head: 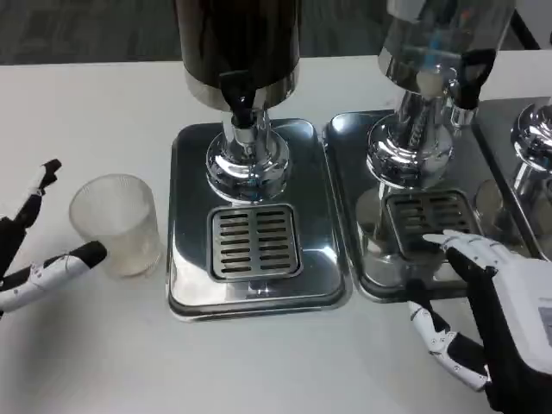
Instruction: Grasp the cup under the faucet to collect the drink, then remove the cup.
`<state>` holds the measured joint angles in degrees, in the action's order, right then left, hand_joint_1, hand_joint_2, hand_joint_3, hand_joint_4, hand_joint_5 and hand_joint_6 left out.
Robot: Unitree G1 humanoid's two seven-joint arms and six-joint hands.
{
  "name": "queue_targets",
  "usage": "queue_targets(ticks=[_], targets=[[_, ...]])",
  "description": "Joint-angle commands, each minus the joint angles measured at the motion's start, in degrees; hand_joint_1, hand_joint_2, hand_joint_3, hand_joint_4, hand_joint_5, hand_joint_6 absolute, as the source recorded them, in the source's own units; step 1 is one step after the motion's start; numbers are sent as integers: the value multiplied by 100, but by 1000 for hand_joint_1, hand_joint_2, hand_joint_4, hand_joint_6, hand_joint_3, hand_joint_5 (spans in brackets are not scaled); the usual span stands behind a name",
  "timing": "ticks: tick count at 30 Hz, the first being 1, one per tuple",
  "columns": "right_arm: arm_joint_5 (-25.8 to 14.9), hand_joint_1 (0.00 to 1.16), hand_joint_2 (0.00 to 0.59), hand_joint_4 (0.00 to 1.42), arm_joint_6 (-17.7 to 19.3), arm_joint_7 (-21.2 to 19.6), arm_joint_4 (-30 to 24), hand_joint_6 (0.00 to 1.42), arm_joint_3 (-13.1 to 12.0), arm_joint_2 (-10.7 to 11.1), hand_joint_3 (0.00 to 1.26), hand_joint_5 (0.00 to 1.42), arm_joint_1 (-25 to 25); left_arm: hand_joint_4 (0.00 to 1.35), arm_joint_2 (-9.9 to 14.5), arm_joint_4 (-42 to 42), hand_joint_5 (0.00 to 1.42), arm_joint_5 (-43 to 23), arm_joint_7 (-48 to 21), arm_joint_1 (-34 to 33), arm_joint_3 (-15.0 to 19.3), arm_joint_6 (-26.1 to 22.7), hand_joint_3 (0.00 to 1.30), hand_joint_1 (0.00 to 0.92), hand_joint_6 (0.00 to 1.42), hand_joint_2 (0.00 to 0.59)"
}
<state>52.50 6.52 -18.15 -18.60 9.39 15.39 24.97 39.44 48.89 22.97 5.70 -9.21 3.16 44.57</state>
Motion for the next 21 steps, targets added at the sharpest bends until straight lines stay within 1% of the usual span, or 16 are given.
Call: queue_targets(ticks=[1,15,21], targets=[[22,431,443,291,-29,-59,-86,343,-12,-1,407,272,47,0,109,216,73,124,148,-196,-188,57,0,0,162,0],[5,431,443,305,-45,-49,-128,374,22,-31,428,274,150,0,154,809,100,396,492,-718,-675,-103,0,0,193,0],[26,431,443,308,-71,-71,-130,383,58,-89,433,286,176,0,167,1109,109,457,577,-940,-899,-179,0,0,196,0]])
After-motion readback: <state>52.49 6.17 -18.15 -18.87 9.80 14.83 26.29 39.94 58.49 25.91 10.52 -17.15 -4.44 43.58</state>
